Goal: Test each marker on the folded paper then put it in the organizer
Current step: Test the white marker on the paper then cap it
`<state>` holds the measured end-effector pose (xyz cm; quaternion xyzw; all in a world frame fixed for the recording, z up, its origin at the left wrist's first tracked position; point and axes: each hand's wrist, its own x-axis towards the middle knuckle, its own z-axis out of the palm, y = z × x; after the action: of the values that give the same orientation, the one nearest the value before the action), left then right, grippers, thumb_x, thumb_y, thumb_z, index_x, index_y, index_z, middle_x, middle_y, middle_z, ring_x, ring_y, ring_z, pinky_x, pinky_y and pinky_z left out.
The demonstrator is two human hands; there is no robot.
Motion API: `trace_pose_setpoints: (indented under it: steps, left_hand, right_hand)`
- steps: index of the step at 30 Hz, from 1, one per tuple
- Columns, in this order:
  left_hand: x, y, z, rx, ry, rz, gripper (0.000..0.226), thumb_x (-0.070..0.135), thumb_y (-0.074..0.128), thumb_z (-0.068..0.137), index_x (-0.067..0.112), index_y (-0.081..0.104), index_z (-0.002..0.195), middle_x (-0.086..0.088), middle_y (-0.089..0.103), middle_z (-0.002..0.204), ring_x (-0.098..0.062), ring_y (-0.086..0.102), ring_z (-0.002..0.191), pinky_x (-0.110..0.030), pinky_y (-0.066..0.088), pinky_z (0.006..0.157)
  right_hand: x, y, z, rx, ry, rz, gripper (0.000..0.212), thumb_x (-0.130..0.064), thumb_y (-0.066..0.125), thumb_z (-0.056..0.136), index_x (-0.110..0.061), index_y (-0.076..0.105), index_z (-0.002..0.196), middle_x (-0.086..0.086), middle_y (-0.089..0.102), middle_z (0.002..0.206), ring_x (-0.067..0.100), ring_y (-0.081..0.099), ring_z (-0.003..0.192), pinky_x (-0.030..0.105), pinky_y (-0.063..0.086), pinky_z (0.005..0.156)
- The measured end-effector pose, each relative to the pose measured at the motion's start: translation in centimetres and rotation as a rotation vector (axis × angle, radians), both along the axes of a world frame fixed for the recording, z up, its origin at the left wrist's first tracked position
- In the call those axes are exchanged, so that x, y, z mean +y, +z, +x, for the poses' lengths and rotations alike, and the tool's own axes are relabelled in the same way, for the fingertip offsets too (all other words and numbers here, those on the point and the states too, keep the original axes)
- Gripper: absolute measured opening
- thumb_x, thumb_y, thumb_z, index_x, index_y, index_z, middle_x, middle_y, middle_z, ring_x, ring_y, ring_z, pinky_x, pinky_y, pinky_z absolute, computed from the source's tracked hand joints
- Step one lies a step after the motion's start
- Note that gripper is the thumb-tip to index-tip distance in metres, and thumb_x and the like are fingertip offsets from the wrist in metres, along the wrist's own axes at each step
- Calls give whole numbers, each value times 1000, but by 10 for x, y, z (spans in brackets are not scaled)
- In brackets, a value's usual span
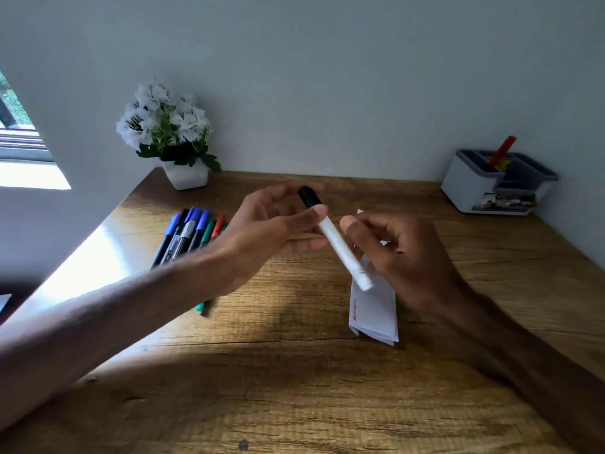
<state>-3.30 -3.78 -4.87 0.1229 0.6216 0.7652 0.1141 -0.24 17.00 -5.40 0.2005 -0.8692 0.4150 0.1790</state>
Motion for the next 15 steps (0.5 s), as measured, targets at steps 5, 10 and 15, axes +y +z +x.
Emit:
trace_pose_setpoints:
  steps: [5,10,15]
  left_hand:
    - [8,-7,13,314,54,-158,26,11,75,90,6,70,114,-10,77,108,-22,76,101,-34,63,84]
    - [7,-12,17,631,252,-577,25,28,77,90,26,78,115,17,78,92,4,74,83,-21,62,75]
    - [12,-19,23,645,149,-625,22,31,66,98,23,75,117,10,76,78,-4,74,67,-26,62,61]
  right_hand:
    - [7,6,-2,-108,93,129,26,-50,62,91,-35,75,108,-19,75,98,0,67,90,16,52,65]
    - [29,6,-10,68,0,453,26,-34,64,97,-21,71,119,-2,75,106,10,65,85,27,51,65]
    - [21,2,-5,91,95,529,32,-37,60,99,-25,64,128,-11,68,110,1,57,91,14,40,71]
